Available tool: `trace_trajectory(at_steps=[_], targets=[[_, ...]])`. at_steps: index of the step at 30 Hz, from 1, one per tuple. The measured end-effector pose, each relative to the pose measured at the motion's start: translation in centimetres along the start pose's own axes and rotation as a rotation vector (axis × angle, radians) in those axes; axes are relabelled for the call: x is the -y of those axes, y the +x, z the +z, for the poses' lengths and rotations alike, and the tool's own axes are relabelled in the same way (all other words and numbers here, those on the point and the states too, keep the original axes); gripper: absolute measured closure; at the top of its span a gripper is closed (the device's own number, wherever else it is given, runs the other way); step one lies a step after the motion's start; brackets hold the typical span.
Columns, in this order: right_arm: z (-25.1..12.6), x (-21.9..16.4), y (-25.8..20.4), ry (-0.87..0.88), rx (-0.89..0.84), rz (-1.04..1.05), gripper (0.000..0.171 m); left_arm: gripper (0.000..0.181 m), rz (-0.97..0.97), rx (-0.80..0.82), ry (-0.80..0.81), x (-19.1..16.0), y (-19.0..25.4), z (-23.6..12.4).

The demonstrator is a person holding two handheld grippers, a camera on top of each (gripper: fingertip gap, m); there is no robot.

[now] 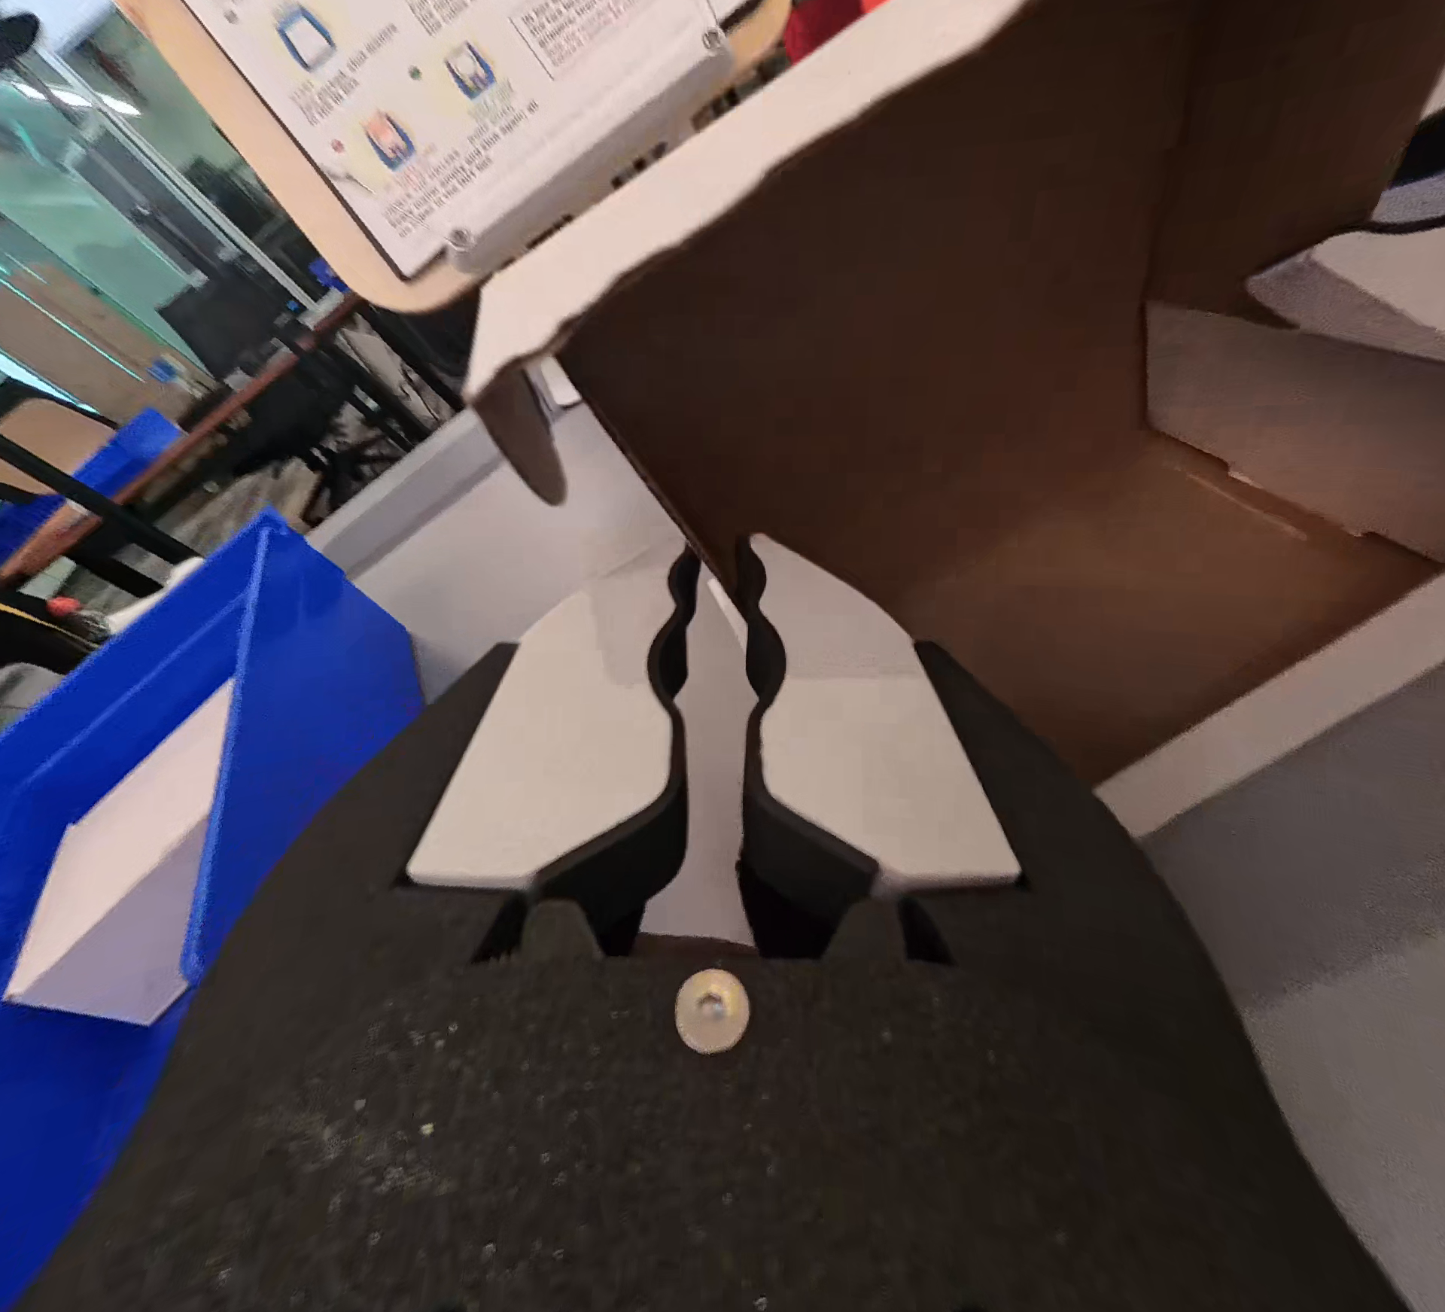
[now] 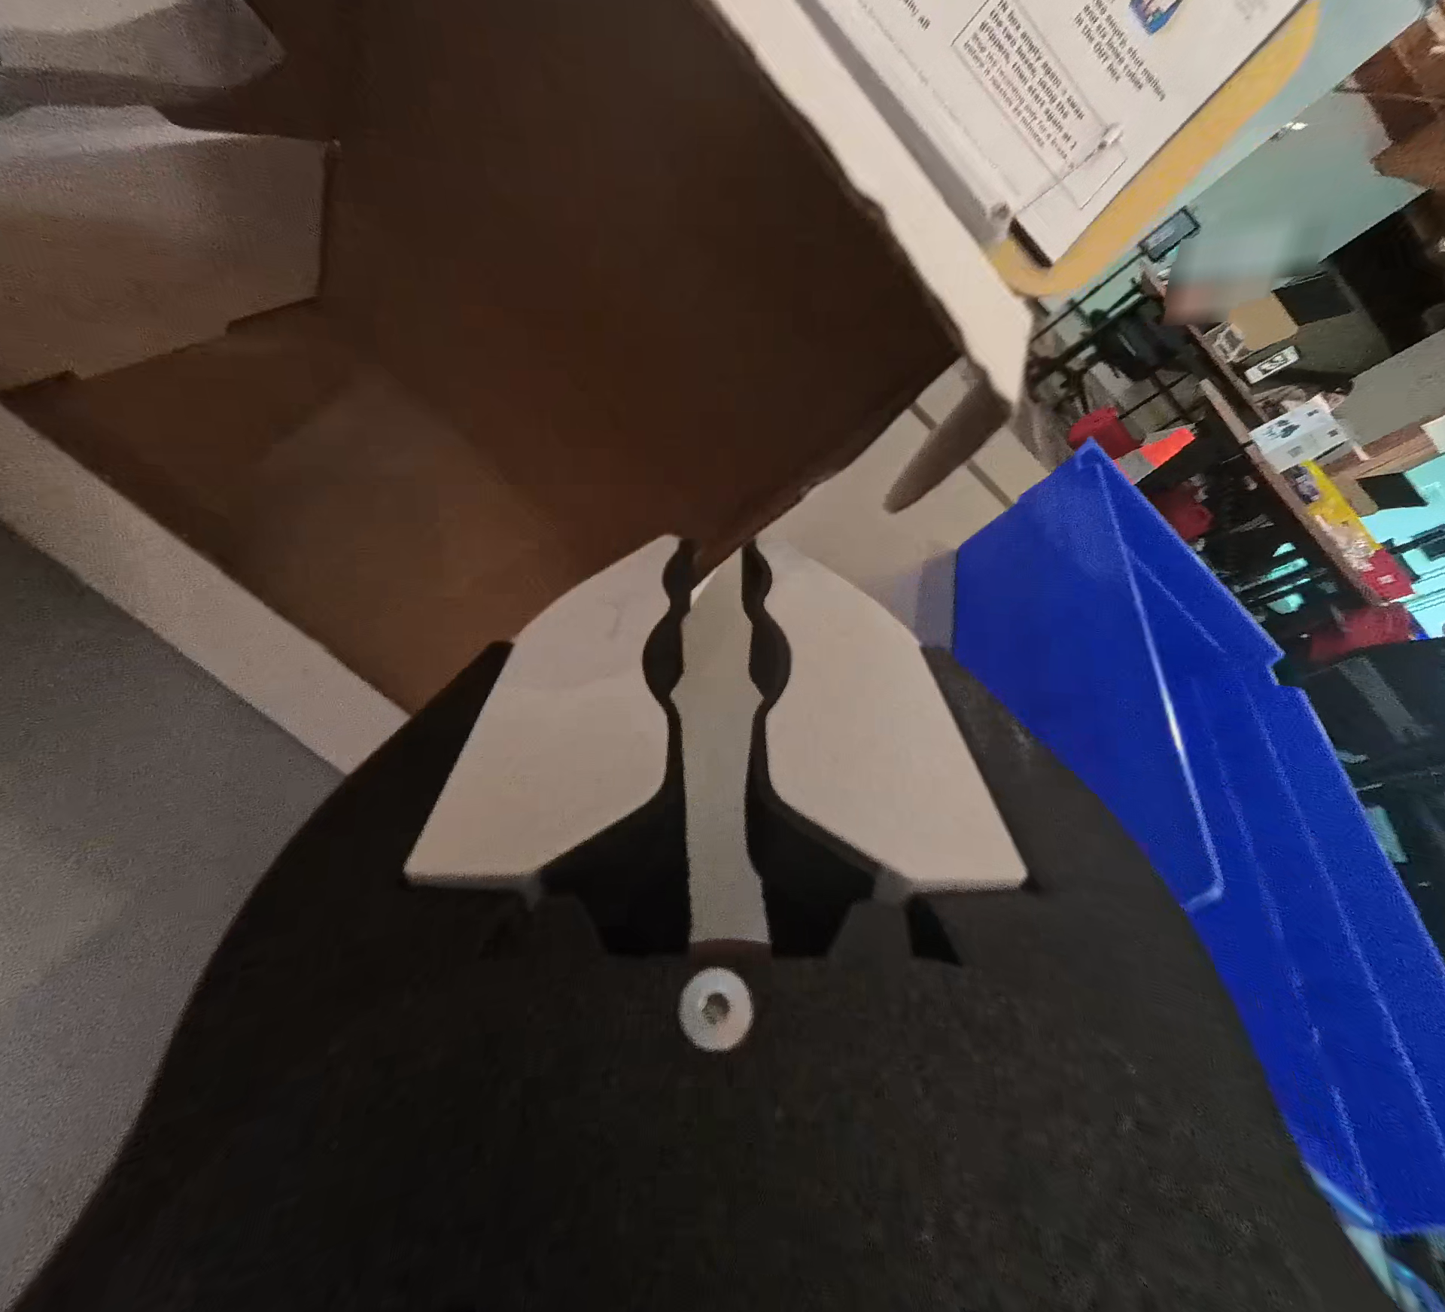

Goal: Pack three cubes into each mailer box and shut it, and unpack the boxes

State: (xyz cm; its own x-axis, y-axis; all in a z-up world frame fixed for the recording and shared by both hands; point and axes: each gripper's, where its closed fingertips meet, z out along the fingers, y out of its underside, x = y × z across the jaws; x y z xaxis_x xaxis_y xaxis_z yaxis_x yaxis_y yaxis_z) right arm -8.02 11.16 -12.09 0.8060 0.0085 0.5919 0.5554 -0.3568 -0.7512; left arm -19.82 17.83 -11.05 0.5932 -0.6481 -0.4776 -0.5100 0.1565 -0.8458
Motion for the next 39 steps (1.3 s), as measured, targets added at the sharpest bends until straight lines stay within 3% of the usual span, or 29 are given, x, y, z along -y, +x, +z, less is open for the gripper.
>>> trace_trajectory(at_steps=[6,9,14,19,24,27,31,34,37,39], targets=[[-1.0,-0.7,-1.0,-0.034,0.170,0.025,0.160,0.170,-0.082,-0.156,-0.086,-1.2,1.3,-1.9],[-2.0,-1.6,-1.2,-0.018,0.245,0.070,0.140,0.148,-0.185,-0.171,-0.080,-1.3,0.9,-4.1],[-3.9,-1.1,0.5,0.100,0.247,0.200,0.137,0.140,-0.163,-0.062,0.005,-0.5,-1.3,-7.3],[-4.3,1.5,1.4,0.204,0.186,0.195,0.137,0.138,-0.012,0.034,0.053,2.1,-2.3,-6.1],[-5.3,1.4,0.5,0.179,0.132,0.076,0.135,0.140,0.013,0.006,0.049,2.7,-2.0,-4.5],[-6.7,1.2,0.9,0.160,0.056,0.016,0.132,0.151,-0.015,-0.005,0.077,2.8,-2.1,-4.6],[-8.7,3.8,-0.8,0.256,0.025,0.003,0.133,0.159,-0.056,-0.036,0.079,2.8,-2.0,-4.5],[-7.9,5.1,0.6,0.262,-0.083,0.038,0.141,0.160,-0.105,-0.031,0.082,3.3,-2.0,-5.0],[-6.3,4.4,1.0,0.208,-0.039,0.134,0.144,0.164,-0.122,-0.023,0.086,3.6,-1.6,-5.9],[-6.0,4.1,1.3,0.214,-0.045,0.137,0.156,0.165,-0.124,-0.011,0.066,3.4,-1.4,-6.3]])
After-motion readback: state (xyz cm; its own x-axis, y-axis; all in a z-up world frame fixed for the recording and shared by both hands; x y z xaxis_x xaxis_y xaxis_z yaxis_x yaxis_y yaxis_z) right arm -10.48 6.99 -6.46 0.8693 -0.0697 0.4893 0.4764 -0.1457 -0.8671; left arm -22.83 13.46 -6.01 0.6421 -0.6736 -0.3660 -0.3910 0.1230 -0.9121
